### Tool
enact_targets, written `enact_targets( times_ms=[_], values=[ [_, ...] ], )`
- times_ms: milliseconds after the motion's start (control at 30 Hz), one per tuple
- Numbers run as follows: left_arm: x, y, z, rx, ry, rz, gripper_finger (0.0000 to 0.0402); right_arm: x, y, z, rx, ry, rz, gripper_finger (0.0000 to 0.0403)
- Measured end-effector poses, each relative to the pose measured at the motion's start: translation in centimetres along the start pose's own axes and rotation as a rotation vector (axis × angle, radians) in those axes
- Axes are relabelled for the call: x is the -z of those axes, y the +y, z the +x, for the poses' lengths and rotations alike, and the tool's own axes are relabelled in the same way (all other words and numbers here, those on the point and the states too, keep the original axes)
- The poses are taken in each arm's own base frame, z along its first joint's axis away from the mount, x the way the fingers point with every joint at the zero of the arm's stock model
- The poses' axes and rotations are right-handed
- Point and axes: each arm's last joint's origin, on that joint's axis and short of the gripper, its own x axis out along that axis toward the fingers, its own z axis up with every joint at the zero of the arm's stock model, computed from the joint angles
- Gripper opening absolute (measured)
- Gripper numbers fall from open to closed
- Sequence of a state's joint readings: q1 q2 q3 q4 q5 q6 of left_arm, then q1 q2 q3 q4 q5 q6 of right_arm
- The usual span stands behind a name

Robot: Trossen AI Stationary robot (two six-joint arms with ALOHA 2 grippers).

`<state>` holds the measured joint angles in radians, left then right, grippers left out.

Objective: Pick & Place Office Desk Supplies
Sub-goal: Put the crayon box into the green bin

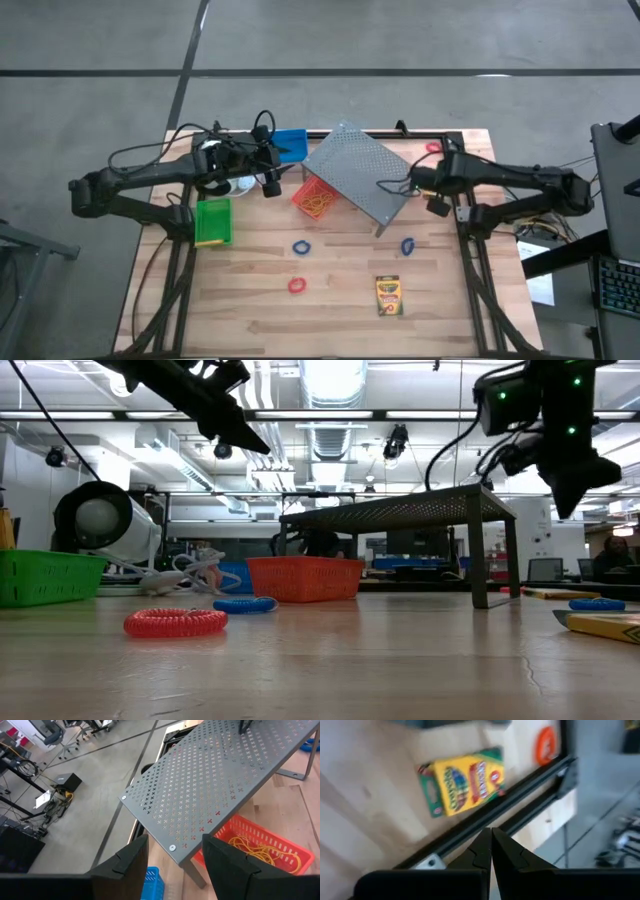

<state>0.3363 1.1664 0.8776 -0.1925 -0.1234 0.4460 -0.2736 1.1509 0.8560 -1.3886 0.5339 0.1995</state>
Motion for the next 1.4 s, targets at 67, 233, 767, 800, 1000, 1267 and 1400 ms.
enact_targets(
  times_ms=[67,233,767,800,1000,1267,1400],
  values=[
    [0.0,0.0,0.0,0.001,0.000,0.000,0.0189,-0.5,0.0,-0.5,0.045,-0.036,0.052,0.0008],
    [0.0,0.0,0.0,0.001,0.000,0.000,0.0189,-0.8,0.2,-0.8,-0.085,-0.022,0.038,0.0008],
    [0.0,0.0,0.0,0.002,0.003,-0.001,0.0189,0.6,-4.6,-2.2,-0.139,-0.140,1.298,0.0008],
    [0.0,0.0,0.0,0.002,0.003,-0.001,0.0189,0.8,-5.0,-2.1,-0.153,-0.120,1.385,0.0008],
    [0.0,0.0,0.0,0.002,0.003,-0.008,0.0189,0.6,-6.5,0.9,-0.272,0.148,1.545,0.0008],
    [0.1,-0.1,0.0,0.005,0.010,-0.007,0.0189,-0.3,-9.0,5.3,-0.279,0.339,1.609,0.0008],
    [0.1,0.0,0.0,0.005,0.010,-0.007,0.0189,-1.8,-9.7,7.5,-0.385,0.381,1.624,0.0008]
  ],
)
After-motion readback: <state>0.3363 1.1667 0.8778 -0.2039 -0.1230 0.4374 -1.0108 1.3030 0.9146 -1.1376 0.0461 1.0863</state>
